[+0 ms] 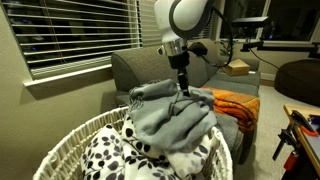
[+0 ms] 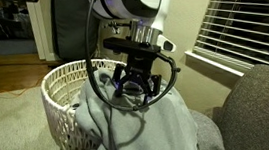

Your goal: Put the gray blanket in the white basket

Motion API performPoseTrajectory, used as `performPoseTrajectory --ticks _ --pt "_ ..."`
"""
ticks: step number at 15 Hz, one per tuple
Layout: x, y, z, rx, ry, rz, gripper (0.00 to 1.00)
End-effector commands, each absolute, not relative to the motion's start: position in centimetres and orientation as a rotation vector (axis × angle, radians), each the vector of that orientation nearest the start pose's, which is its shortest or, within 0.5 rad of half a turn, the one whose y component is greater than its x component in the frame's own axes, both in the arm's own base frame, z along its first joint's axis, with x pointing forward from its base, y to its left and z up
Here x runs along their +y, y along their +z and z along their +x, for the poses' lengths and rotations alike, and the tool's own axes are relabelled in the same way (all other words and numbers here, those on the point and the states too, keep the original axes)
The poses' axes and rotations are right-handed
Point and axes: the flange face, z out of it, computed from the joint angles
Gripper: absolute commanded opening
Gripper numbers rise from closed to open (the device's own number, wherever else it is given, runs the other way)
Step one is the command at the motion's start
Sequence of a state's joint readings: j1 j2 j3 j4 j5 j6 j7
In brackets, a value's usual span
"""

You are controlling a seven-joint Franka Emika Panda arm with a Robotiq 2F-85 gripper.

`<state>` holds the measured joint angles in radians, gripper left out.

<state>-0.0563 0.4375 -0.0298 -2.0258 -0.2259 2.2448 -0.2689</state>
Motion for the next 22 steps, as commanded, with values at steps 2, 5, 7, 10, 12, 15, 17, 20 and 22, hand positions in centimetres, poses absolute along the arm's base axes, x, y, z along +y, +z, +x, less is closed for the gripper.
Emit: performPoseTrajectory --ticks 2,5,7,10,12,15,17,20,22 --pt "-4.6 25.6 54.7 -0.575 0.355 -3.189 1.00" --pt "-3.9 26.8 54.1 -0.559 0.371 -3.167 1.00" --pt "-3.5 27.1 53.9 -0.552 0.380 -3.139 1.00" --pt "-3.1 27.2 54.1 -0.570 0.343 -3.114 1.00" --pt "-3.2 26.8 54.3 -0.582 0.317 -3.112 1.00" --pt "-3.3 26.1 54.4 -0.589 0.292 -3.119 1.00" --pt "-3.4 25.4 54.4 -0.591 0.278 -3.118 1.00" --pt "-3.5 24.6 54.5 -0.588 0.269 -3.110 1.00" --pt "-3.4 24.1 54.4 -0.583 0.264 -3.102 1.00"
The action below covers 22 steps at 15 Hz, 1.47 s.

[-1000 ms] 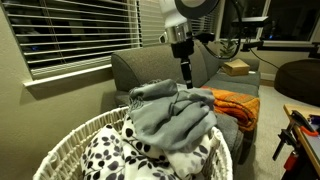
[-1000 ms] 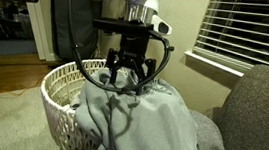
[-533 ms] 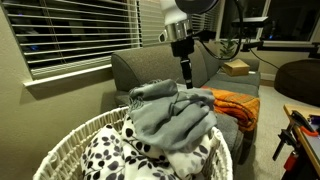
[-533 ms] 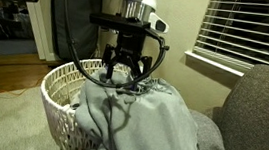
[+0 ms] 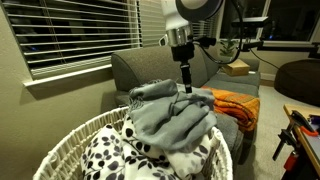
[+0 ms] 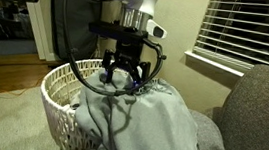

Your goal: Put the gray blanket in the white basket

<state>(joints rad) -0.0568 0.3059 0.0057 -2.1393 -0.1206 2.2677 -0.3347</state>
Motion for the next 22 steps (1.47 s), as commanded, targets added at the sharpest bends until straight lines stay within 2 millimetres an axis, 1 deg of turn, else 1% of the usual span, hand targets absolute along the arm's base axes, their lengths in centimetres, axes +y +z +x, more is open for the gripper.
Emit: performPoseTrajectory --ticks 1,5,12,16,22 --pt "-3.3 23.8 54.4 -0.579 0.265 -3.097 1.00" --pt "-3.4 22.6 54.6 -0.563 0.273 -3.083 1.00" --pt "-3.9 21.3 55.1 -0.549 0.246 -3.083 1.00" --pt "-4.0 19.9 55.3 -0.541 0.257 -3.074 1.00" --pt "-4.1 17.3 55.7 -0.511 0.286 -3.058 1.00"
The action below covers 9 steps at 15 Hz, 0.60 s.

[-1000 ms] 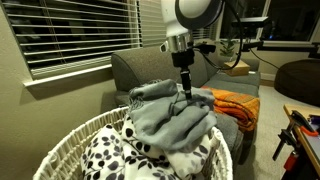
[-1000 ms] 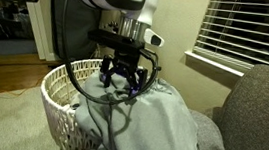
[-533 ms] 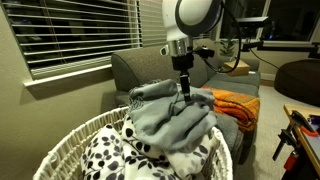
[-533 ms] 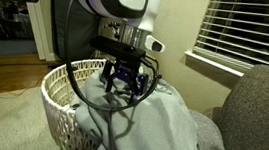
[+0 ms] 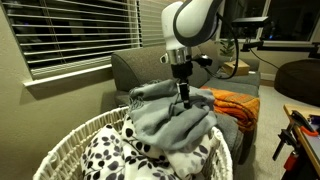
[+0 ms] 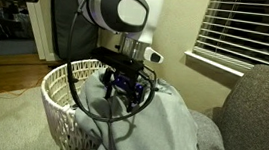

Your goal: Put the gray blanket in the white basket

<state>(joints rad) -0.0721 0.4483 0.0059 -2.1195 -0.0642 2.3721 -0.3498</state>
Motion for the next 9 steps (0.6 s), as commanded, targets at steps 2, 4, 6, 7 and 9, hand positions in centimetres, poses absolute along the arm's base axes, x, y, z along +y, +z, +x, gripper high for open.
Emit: performPoseTrajectory --ticks 2,4,6,7,9 --pt "-4.23 16.61 55.74 -0.497 0.293 -3.055 1.00" --pt "-4.34 16.34 55.82 -0.485 0.297 -3.058 0.74" --pt "-4.40 16.46 55.94 -0.476 0.300 -3.064 0.60" --pt "-4.35 16.66 55.95 -0.473 0.300 -3.066 0.53" --pt "-4.17 17.10 56.06 -0.473 0.296 -3.072 0.40"
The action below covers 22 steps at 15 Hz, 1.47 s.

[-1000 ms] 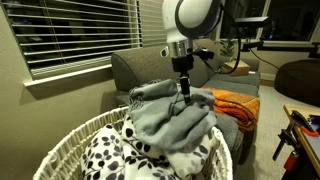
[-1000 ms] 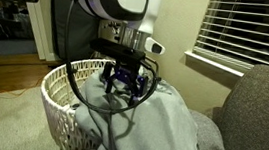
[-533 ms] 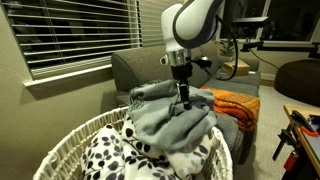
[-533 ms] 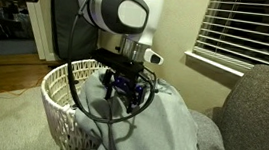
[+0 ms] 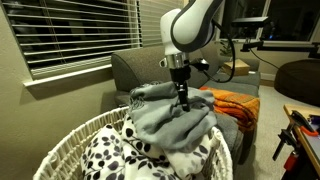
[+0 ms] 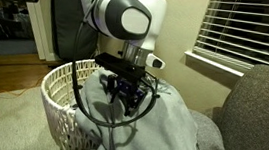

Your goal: Put the gray blanket in the white basket

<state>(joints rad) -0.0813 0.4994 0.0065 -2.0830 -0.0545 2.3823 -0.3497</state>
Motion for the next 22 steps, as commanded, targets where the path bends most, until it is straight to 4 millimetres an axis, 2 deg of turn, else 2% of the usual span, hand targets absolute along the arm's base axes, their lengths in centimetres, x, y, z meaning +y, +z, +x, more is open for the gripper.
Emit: performPoseTrajectory --ticks 1,5,7,14,18,22 --pt "-4.1 17.3 56.1 -0.474 0.294 -3.073 0.34" --pt "-4.0 17.8 56.4 -0.470 0.284 -3.081 0.09" --pt "-4.0 18.2 56.6 -0.466 0.280 -3.082 0.02" --pt "-2.0 20.4 56.6 -0.520 0.304 -3.066 0.03" --pt "0.8 22.1 57.1 -0.600 0.348 -3.049 0.03" --pt "4.6 24.1 57.9 -0.714 0.389 -3.029 0.03"
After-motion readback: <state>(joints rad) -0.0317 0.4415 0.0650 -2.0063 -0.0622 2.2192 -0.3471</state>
